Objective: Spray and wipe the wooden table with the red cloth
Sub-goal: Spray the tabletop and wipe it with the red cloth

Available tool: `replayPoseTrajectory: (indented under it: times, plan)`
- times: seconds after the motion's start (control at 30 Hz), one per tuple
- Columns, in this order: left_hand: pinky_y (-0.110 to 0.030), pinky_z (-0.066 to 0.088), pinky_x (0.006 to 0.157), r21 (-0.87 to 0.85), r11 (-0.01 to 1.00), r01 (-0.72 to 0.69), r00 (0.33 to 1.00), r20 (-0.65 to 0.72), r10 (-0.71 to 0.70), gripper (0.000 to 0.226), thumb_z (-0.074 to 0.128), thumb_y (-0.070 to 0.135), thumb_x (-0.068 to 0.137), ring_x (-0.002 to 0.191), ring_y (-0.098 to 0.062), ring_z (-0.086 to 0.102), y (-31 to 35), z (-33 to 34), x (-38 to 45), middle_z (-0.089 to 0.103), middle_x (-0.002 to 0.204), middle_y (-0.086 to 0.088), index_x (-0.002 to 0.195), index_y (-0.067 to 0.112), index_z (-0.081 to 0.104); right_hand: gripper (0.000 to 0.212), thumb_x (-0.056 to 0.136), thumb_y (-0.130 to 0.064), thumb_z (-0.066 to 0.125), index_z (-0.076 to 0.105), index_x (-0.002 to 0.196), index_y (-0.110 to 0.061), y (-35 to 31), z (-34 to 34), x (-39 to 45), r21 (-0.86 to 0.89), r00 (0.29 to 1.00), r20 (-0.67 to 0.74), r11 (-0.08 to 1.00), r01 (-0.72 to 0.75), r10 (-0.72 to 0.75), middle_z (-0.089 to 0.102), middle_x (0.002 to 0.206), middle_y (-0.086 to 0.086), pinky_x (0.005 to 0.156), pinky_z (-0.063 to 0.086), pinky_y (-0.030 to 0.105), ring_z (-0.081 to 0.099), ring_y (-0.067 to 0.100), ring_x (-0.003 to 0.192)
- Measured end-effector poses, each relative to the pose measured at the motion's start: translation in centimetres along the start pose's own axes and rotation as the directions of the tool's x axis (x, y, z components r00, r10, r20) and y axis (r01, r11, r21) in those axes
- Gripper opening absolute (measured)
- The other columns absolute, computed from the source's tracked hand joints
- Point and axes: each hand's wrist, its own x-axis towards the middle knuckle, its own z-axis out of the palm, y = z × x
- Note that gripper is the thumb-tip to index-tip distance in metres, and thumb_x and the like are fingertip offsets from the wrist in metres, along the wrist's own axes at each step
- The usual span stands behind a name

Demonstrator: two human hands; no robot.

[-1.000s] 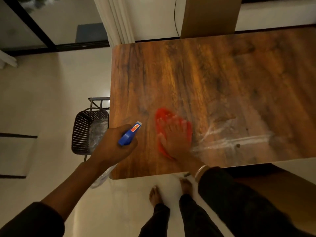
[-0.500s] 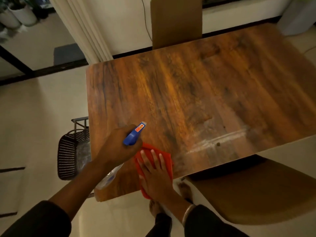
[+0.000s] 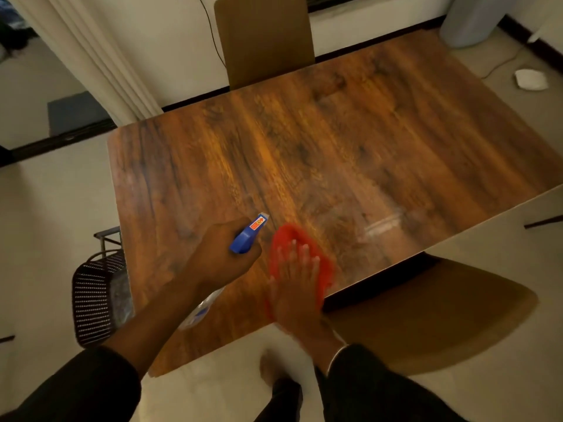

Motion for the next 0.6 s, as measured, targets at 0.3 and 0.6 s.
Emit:
replayPoseTrajectory:
  times: [0.3,0.6]
  plan:
    - [-0.018,0.047,0.057,-0.005,0.992,-0.126,0.991,0.035,0.126,0.025,0.067,0.021,0.087,0.061,-0.008,0.057,3.5,3.6,3.0,0.054,0.06,0.006,0.072,0.035,0.053,0.07,0.111,-0.048,0.036,0.008,0.172,-0.026,13.6,-5.5,7.2,-0.037,0.978,-0.102,0.982,-0.184,0.18,-0.001,0.179,0.009,0.131,0.005,0.06,-0.001,0.035,0.166]
    - [-0.011,0.044,0.051,-0.029,0.995,-0.091,0.993,0.072,0.093,0.03,0.069,0.012,0.086,0.052,-0.002,0.053,3.6,5.9,4.7,0.053,0.054,0.01,0.068,0.029,0.052,0.072,0.109,-0.047,0.04,0.012,0.171,-0.024,12.0,-4.3,6.0,0.003,0.944,-0.108,0.95,-0.313,0.312,0.006,0.179,0.013,0.128,0.009,0.068,0.003,0.043,0.164]
